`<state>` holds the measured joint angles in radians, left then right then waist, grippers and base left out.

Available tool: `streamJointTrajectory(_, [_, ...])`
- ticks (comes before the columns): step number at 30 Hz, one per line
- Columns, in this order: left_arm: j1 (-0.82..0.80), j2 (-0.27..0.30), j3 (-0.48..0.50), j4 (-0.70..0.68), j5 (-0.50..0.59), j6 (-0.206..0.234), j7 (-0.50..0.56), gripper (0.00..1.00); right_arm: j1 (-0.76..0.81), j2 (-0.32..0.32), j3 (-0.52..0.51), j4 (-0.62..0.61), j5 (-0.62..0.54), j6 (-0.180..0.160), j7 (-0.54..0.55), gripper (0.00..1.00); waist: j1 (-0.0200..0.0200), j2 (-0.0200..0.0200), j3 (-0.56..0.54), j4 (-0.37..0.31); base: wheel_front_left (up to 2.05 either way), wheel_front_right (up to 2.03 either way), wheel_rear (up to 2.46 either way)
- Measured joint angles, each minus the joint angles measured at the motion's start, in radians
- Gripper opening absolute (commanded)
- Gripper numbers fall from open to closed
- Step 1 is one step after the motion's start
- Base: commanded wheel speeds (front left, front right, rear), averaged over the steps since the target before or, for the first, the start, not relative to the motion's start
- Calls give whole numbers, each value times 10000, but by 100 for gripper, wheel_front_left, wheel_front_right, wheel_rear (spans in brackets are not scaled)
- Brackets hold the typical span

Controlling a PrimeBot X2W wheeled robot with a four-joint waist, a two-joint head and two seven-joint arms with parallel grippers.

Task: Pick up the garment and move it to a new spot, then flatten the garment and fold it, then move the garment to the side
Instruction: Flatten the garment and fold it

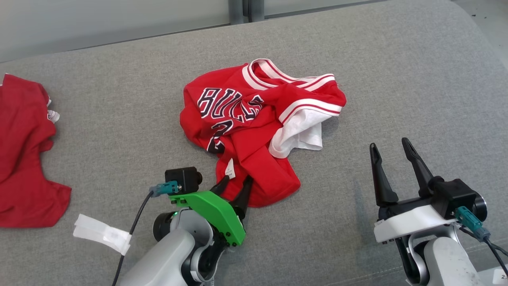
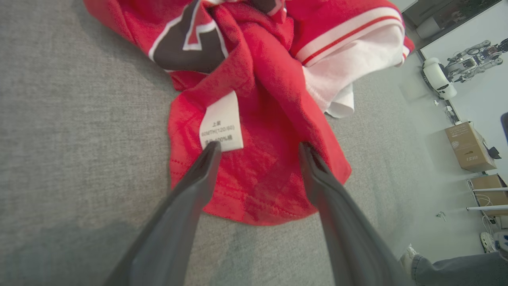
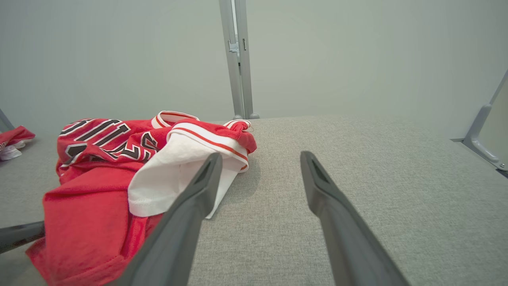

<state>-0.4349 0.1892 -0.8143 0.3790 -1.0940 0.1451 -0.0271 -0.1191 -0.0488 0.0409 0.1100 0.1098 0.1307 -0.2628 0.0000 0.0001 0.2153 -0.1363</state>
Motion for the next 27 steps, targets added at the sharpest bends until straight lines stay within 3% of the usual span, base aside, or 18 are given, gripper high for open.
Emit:
streamJointTrajectory(15, [-719,280,-723,2021,1145,52,-261,100,-20,-8,-151,25,178,0,0,100,0,0,230,-456,0,0,0])
streamJointTrajectory(19, [-892,280,-1003,2276,1289,-148,27,100,-6,-6,-201,40,224,0,0,100,0,0,250,-421,0,0,0])
streamJointTrajectory(20, [-929,265,-1053,2339,1319,-205,52,43,-7,-6,-215,46,251,0,0,100,0,-1,251,-412,0,0,0])
streamJointTrajectory(21, [-956,253,-1068,2391,1338,-244,52,0,-11,-6,-230,46,297,0,0,100,0,0,250,-401,0,0,0])
streamJointTrajectory(27, [-1197,523,-1195,2452,1475,-568,109,0,-48,-4,-238,54,314,0,0,100,0,0,164,-338,0,0,0])
